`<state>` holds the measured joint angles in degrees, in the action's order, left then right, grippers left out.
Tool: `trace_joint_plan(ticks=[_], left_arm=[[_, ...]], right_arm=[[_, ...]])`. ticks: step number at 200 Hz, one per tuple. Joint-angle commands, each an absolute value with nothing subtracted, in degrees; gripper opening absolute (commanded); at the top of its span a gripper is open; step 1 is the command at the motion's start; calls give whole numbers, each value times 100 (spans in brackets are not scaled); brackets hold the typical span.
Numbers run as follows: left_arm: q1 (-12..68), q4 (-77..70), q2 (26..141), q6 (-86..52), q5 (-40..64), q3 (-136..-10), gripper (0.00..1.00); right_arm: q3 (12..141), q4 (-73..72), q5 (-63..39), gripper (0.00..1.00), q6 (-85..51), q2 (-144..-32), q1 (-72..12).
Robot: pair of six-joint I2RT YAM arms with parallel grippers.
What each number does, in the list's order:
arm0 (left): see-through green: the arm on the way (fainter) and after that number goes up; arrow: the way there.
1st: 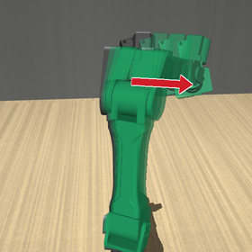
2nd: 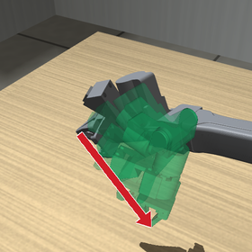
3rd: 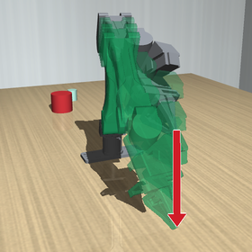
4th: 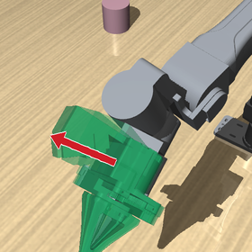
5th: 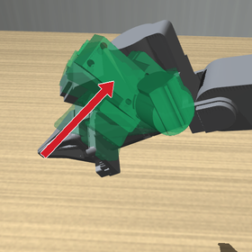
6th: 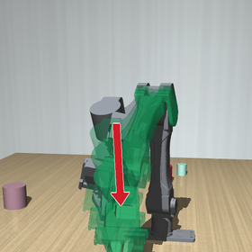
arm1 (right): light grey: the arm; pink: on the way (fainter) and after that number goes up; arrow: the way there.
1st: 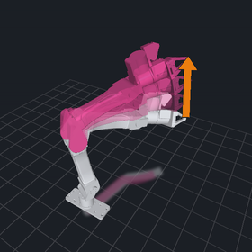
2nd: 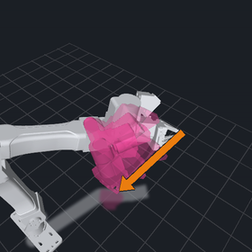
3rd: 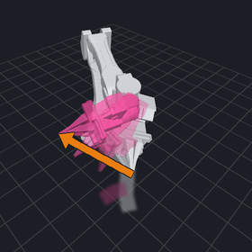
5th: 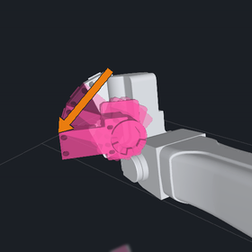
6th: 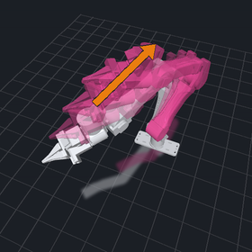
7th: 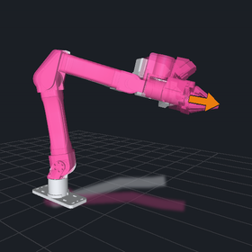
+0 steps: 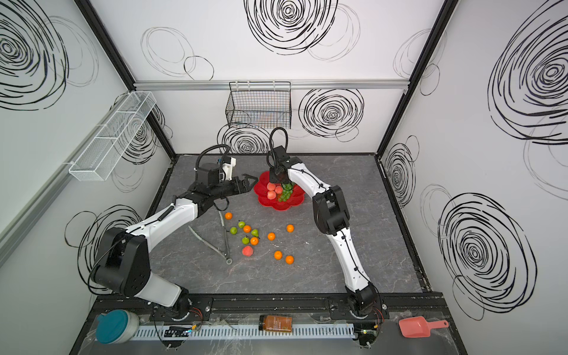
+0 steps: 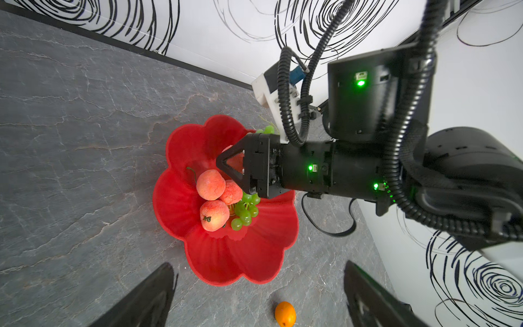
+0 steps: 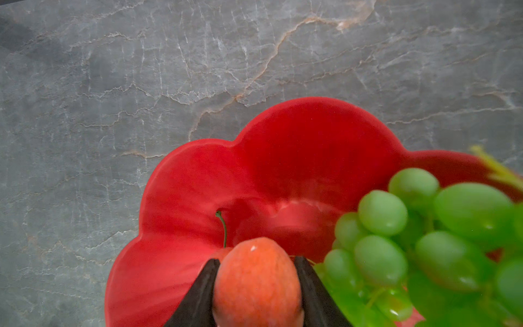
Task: Arrange fruit in a fruit bowl
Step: Place the fruit in the fruit bowl.
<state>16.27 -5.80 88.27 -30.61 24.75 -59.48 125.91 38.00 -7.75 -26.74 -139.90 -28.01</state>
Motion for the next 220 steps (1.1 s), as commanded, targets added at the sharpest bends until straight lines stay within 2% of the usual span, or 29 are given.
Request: trace_joint_plan(ticks=[1, 115, 220], left_arm=[[1608, -774, 8694, -2973, 2369, -5831, 96], [1687, -703, 8571, -2867, 2251, -5795, 96], [1950, -279, 7890, -2565, 1657, -5740, 96]], right_arm=[[12797, 3904, -828, 43, -2576, -14119, -2764], [12809, 3983, -914, 54, -2487, -13900, -2670], [12812, 4111, -927, 56, -2453, -13270, -2669]])
